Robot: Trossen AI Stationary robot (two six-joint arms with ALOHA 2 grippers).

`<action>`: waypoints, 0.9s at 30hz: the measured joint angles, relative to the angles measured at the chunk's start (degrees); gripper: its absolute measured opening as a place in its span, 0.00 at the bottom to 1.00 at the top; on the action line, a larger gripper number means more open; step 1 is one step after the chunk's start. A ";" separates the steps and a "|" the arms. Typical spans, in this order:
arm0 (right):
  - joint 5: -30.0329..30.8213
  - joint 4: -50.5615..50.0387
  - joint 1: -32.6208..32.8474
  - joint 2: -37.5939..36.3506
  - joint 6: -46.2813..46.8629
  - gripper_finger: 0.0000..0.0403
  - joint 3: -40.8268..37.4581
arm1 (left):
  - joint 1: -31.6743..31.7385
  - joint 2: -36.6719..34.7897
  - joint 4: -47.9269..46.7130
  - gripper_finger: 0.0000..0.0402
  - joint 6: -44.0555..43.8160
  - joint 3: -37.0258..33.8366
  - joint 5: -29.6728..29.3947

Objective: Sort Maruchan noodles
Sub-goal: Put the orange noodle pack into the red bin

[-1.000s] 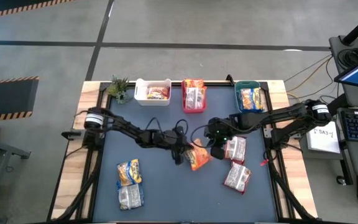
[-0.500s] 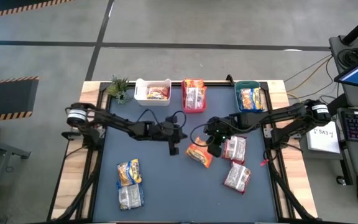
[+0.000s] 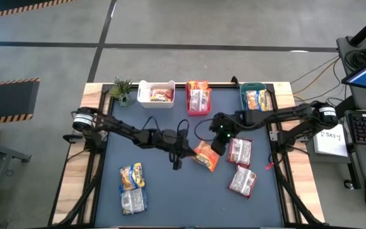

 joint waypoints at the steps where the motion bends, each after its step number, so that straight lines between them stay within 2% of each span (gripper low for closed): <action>1: -0.82 -0.11 -0.65 0.00 -0.39 0.19 -0.40 | -0.33 0.59 0.78 0.00 -0.55 0.00 -0.43; 8: -4.06 0.83 -4.64 0.00 -1.79 0.44 -4.95 | -0.40 4.46 6.14 0.00 -3.26 -0.02 -1.01; 16: -8.69 8.31 -7.27 1.00 -2.01 0.68 -7.68 | -0.47 8.65 9.63 0.00 -4.90 0.89 -0.77; 22: -11.10 11.87 -7.16 4.64 -2.72 0.80 -7.72 | -0.38 10.59 8.90 0.00 -6.29 1.00 -0.84; 27: -14.57 17.28 -7.16 8.26 -3.58 0.85 -7.72 | -0.36 10.61 6.41 0.00 -6.86 0.71 -0.88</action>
